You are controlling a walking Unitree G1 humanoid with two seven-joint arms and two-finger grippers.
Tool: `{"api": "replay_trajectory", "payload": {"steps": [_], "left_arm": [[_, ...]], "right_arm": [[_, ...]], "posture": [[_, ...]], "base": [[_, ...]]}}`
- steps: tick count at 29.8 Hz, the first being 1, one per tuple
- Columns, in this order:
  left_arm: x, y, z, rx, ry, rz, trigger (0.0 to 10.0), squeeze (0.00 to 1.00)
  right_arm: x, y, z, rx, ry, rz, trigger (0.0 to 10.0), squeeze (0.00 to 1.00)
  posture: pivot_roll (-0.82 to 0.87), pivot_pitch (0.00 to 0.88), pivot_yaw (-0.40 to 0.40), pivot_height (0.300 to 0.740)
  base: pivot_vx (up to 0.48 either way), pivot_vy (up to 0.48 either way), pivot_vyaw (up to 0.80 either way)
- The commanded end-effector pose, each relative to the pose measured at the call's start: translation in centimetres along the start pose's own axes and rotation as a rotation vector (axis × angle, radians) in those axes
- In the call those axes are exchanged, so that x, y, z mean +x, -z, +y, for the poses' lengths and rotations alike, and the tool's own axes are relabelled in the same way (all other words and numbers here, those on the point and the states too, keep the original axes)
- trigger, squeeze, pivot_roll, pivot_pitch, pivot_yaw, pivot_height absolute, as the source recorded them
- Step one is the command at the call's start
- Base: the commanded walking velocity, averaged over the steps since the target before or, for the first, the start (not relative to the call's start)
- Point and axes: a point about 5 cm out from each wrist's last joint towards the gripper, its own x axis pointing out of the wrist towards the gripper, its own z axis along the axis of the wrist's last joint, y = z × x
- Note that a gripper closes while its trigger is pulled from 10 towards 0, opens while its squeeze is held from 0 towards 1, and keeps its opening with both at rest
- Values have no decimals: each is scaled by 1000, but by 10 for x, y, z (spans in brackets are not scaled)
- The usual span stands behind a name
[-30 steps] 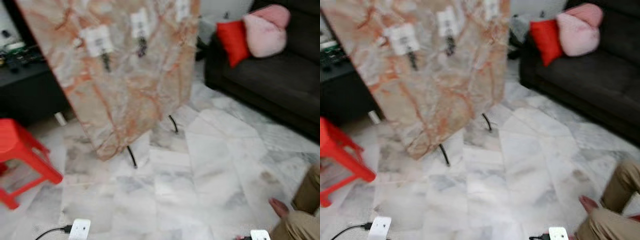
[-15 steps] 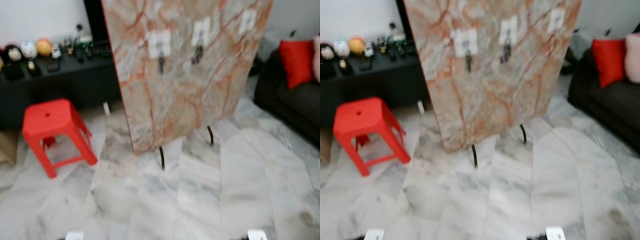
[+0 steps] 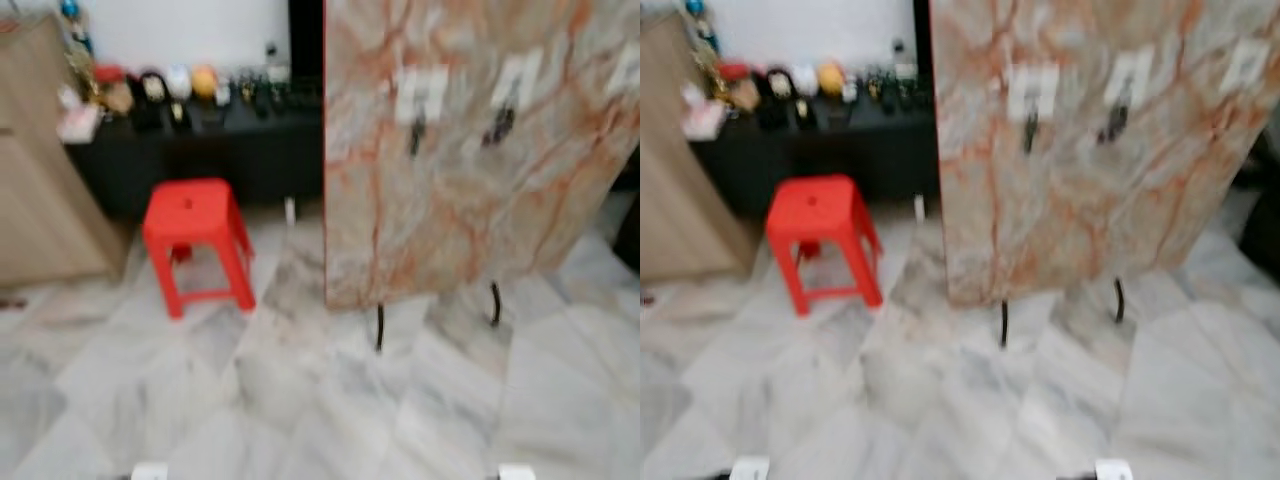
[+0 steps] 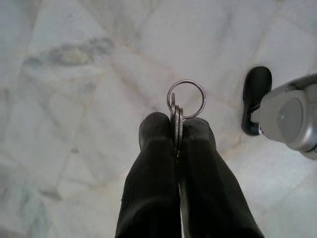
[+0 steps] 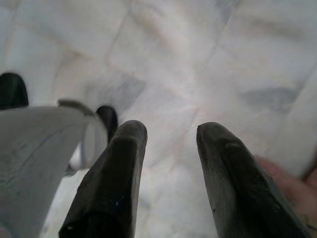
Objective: Hang keys on a hook
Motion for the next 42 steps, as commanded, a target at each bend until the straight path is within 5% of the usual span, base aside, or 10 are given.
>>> {"api": "replay_trajectory", "payload": {"steps": [1, 13, 21, 26, 42], "left_arm": [[1, -4, 5, -68, -15, -10, 10000, 0], [2, -12, 6, -77, 6, -12, 10000, 0], [1, -9, 9, -116, 2, -26, 10000, 0], [0, -2, 12, -91, 8, -3, 10000, 0], [-1, 2, 11, -97, 10, 2, 10000, 0]], "right_arm": [[0, 0, 3, 19, -10, 6, 10000, 0], [2, -10, 2, 30, -11, -3, 10000, 0], [4, -23, 13, -84, -35, -9, 10000, 0], [5, -30, 12, -15, -11, -21, 10000, 0], [4, -20, 17, -88, -39, 18, 10000, 0]], "posture": [[-114, 34, -4, 740], [-150, 2, 8, 740], [-131, 0, 5, 740], [-143, 0, 24, 740], [-112, 0, 9, 740]], "base": [[0, 0, 0], [0, 0, 0], [0, 0, 200], [0, 0, 480], [0, -124, 0]]}}
